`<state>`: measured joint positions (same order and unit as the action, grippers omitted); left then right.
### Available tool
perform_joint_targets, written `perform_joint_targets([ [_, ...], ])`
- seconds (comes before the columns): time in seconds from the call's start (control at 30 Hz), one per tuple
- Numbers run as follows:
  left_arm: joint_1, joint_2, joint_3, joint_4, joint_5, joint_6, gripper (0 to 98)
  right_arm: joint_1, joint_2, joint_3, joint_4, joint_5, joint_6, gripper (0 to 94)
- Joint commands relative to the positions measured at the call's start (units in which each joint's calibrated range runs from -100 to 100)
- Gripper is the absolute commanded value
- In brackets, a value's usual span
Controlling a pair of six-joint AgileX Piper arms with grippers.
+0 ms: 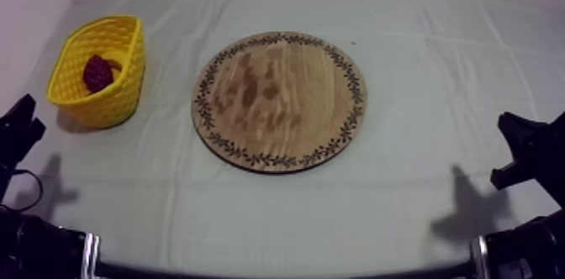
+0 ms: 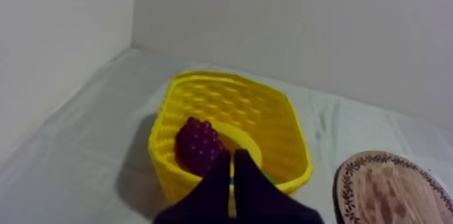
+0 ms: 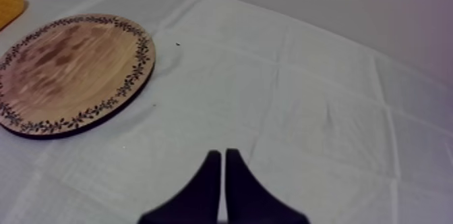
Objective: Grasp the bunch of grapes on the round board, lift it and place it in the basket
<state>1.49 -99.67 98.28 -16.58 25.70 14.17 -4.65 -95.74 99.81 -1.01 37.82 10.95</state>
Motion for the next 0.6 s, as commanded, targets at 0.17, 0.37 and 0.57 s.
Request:
perform_joint_targets([
  [0.17, 0.95, -0.18, 0.03, 1.06, 1.61, -6.36, 0.0, -0.02, -0.01, -0.03, 0.01, 0.0, 0.01, 0.4],
  [0.37, 1.21, -0.23, -0.07, 0.9, 1.73, -11.64, 0.0, -0.02, -0.01, -0.03, 0.01, 0.0, -0.03, 0.4],
  [0.57, 1.43, -0.24, 0.08, -0.08, -2.26, -5.22, 0.0, -0.02, -0.01, -0.03, 0.01, 0.0, -0.01, 0.4],
])
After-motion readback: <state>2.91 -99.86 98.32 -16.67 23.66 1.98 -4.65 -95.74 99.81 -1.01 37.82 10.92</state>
